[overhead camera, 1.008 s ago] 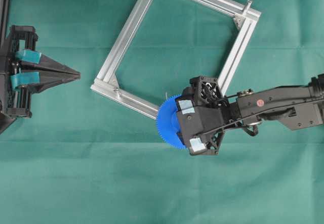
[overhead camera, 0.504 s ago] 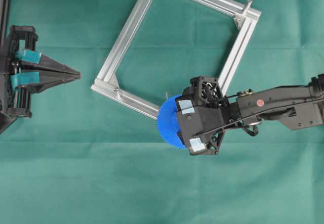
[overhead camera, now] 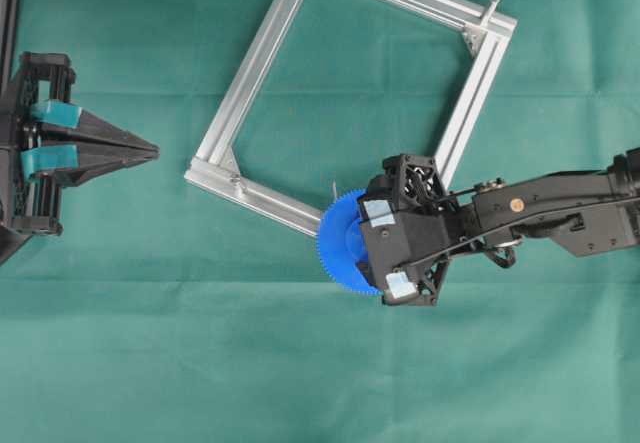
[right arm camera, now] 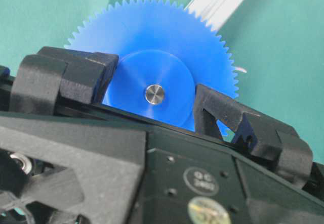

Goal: Find the location of the shaft and insert the gear.
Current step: 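Lower the gear down onto the shaft with the right gripper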

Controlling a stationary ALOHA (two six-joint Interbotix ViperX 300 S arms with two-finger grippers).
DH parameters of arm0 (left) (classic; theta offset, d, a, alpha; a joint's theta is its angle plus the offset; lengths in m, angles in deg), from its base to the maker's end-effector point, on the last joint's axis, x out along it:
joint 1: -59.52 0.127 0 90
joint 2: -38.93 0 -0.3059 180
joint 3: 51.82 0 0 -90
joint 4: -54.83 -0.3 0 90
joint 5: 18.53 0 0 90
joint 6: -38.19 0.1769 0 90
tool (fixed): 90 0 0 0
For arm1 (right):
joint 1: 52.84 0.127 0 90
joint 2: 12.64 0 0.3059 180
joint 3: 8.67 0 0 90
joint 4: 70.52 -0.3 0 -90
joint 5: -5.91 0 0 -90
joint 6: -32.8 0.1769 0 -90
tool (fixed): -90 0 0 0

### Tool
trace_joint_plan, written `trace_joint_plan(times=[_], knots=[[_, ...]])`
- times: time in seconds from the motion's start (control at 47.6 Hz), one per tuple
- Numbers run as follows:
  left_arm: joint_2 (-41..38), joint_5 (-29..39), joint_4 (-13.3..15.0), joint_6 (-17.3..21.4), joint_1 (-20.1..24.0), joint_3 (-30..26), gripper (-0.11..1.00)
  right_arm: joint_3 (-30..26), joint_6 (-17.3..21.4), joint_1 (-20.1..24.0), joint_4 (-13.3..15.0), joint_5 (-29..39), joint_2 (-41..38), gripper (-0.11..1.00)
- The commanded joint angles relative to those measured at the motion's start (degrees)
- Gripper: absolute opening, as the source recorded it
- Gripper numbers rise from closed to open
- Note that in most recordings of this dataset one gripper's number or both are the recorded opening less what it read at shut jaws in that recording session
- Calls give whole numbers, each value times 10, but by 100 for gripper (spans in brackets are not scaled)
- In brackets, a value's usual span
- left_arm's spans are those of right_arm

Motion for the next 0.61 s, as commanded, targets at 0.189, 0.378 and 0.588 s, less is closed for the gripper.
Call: trace_joint_plan(times=[0.189,0.378,0.588], knots=[[-4,-5,1,-3,-3,-16,1,-3,1,-2,-1,-13,-7,68],[-4,-5,2,-3,-4,-16,1,-3,0,-2,0,-18,-7,68],[-4,-5,1,-3,-5,-16,1,-3,0,-2,0,-21,-7,68]])
